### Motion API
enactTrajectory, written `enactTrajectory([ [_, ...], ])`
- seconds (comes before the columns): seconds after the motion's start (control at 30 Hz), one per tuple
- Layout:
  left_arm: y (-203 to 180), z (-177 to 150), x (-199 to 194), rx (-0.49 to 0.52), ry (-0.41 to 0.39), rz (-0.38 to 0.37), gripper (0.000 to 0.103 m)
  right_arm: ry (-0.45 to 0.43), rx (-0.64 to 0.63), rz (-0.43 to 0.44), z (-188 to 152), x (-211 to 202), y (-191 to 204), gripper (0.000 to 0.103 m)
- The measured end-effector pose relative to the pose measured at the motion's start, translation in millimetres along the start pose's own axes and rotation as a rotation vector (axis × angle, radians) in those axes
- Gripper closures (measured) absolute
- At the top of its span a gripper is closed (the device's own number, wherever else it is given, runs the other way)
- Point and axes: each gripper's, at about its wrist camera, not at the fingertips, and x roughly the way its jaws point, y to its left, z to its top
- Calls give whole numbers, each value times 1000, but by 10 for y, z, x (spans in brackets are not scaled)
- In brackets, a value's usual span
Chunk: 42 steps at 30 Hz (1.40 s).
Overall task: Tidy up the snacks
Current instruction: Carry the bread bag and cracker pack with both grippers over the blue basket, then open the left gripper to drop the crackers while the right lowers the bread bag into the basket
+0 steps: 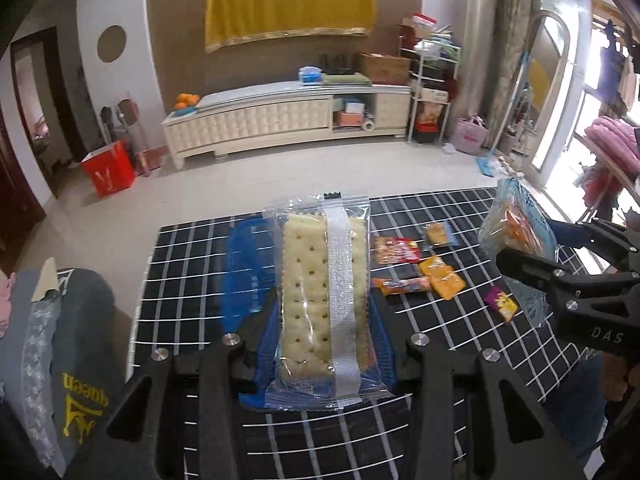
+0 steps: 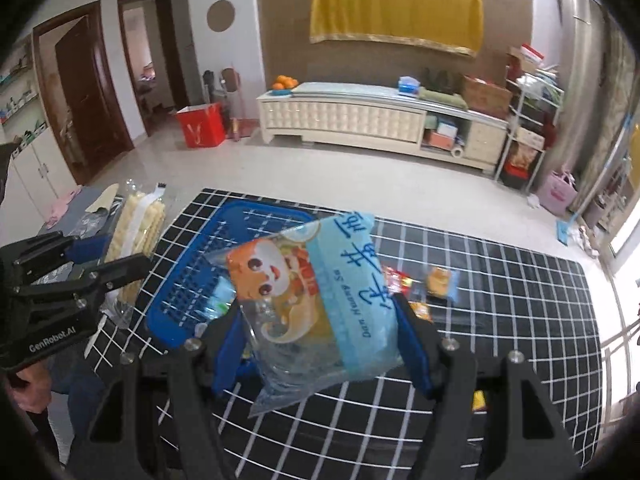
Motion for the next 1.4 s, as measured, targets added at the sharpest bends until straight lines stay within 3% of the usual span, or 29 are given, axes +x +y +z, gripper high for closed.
enactTrajectory([
  [0.17,254,7,47,-20,8,-10,63,26,-26,34,94,235,228,31],
  [0.37,473,-8,397,-49,66,-47,63,64,-63,10,137,593,429,31],
  [0.8,620,101,1355,-83,215,-126,63,148,-41,-57,47,1053,353,31],
  [0.87,562,127,1435,-66,227,-123,58,150,-41,-67,41,1071,324,31],
  [0.9,525,142,1454,-53,224,-120,50,150,-40,-70,38,1075,317,31],
  [0.97,488,167,1495,-43,217,-111,47,156,-38,-65,32,1068,294,31],
  [1.17,477,159,1472,-55,228,-130,47,150,-22,-47,75,1005,260,31],
  [1.4,605,132,1169,-76,194,-127,47,135,-26,-8,135,903,405,31],
])
